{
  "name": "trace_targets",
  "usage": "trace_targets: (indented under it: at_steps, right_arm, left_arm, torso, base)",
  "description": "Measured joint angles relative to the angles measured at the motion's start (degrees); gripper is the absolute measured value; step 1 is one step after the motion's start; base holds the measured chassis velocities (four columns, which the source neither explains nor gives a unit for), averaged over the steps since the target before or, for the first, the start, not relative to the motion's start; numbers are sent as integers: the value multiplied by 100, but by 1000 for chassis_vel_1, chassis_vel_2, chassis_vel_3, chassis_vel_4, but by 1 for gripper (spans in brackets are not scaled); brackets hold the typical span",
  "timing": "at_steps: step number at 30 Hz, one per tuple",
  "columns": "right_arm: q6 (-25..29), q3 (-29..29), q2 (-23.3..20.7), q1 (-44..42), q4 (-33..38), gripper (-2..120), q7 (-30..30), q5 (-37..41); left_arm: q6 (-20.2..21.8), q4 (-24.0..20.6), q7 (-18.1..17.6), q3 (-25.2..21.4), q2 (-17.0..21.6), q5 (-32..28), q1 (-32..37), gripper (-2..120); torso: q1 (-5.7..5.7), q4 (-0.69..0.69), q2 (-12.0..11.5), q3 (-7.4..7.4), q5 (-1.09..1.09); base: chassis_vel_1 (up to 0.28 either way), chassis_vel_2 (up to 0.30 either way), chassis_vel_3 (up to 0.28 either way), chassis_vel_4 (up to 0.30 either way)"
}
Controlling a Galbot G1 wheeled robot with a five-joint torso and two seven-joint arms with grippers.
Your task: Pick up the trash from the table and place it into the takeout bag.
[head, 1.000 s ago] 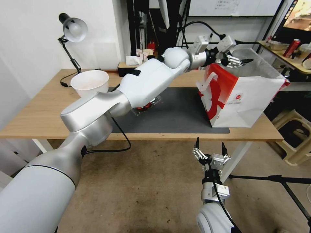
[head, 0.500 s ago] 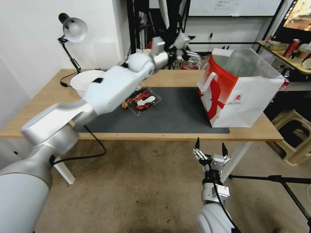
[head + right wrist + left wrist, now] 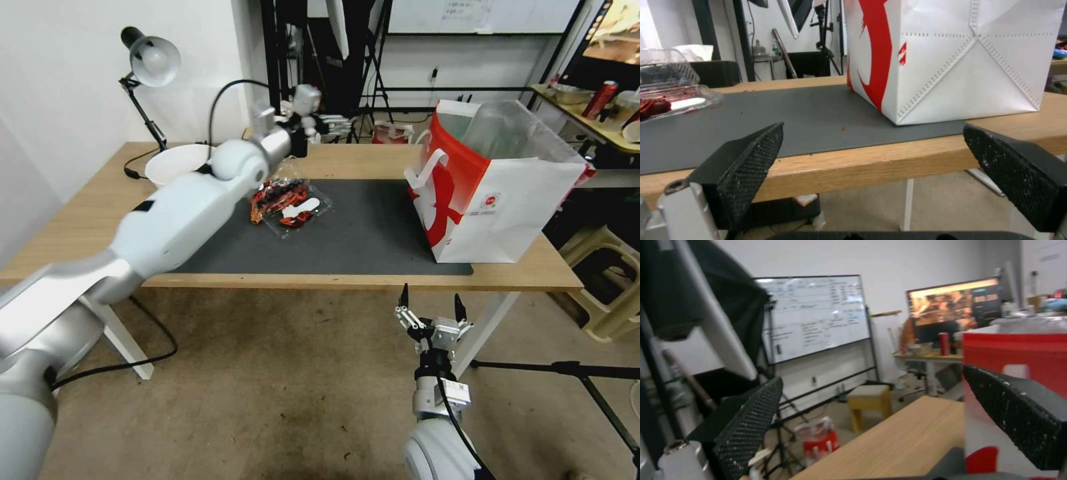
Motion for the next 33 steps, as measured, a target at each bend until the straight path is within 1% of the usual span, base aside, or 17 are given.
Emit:
trace_targets:
  at_steps: [2,3,6,8,9,12,14,15,18,21,23,24,27,28,31,32,33]
  right_arm:
    - [-1,-5,2,0,-4,100,0,-2]
    - [-1,-5,2,0,-4,100,0,-2]
    - [-1,-22,4,-2,-14,100,-4,-9]
    - [-1,-24,4,-2,-16,100,-5,-11]
    - [-1,-29,6,-1,-19,100,-5,-17]
    - [-1,-41,8,1,-24,100,-7,-20]
    - [-2,-55,8,4,-38,100,-9,-27]
    - [-2,-55,8,4,-38,100,-9,-27]
    - [-2,-87,1,21,-68,100,-13,-31]
    - [-2,-106,-1,34,-88,100,-16,-34]
    - [-2,-119,-2,38,-106,100,-19,-40]
    - [-2,-119,-2,38,-106,100,-19,-40]
    - [0,-127,1,33,-109,100,-21,-45]
    - [0,-127,1,33,-109,100,-21,-45]
    - [4,-117,-11,24,-109,100,-22,-45]
    - [4,-117,-11,24,-109,100,-22,-45]
    - [6,-112,-18,24,-109,100,-22,-45]
  left_arm:
    - [0,-210,-129,-179,256,0,237,100]
    - [0,-210,-129,-179,256,0,237,100]
    - [0,-631,-254,-726,690,29,827,100]
    - [0,-692,-259,-810,742,38,915,100]
    - [-1,-890,-296,-1088,903,85,1239,100]
    - [-2,-1016,-307,-1263,994,118,1481,100]
    - [2,-1262,-342,-1632,1153,183,2021,100]
    - [2,-1262,-342,-1632,1153,183,2021,100]
    - [4,-1582,-395,-2199,1347,278,2813,100]
    - [4,-1721,-437,-2429,1424,301,3123,100]
    - [-26,-1895,-480,-2790,1515,363,3562,100]
    - [-26,-1895,-480,-2790,1515,363,3562,100]
    - [-155,-2089,-577,-3204,1551,474,4086,100]
    - [-155,-2089,-577,-3204,1551,474,4086,100]
    - [-234,-2288,-657,-3630,1537,587,4630,100]
    - [-234,-2288,-657,-3630,1537,587,4630,100]
    - [-260,-2351,-662,-3782,1521,633,4805,100]
  torso:
    - [0,1,0,0,0]
    - [0,1,0,0,0]
    - [0,1,0,0,1]
    - [0,1,0,0,0]
    - [0,0,0,0,1]
    - [0,1,0,0,1]
    - [0,1,0,0,0]
    - [0,1,0,0,0]
    - [0,0,0,0,-1]
    - [0,1,0,0,0]
    - [-1,1,0,0,0]
    - [-1,1,0,0,0]
    - [0,-1,0,0,0]
    - [0,-1,0,0,0]
    - [0,1,1,0,-1]
    - [0,1,1,0,-1]
    - [0,0,1,0,2]
  base:
    - [0,0,0,0]
    - [0,0,0,0]
    - [0,0,0,0]
    - [0,0,0,0]
    - [0,0,0,0]
    - [0,0,0,0]
    - [0,0,0,0]
    - [0,0,0,0]
    - [0,0,0,0]
    - [0,0,0,0]
    - [0,0,0,0]
    - [0,0,0,0]
    - [0,0,0,0]
    - [0,0,0,0]
    - [0,0,0,0]
    - [0,0,0,0]
    - [0,0,0,0]
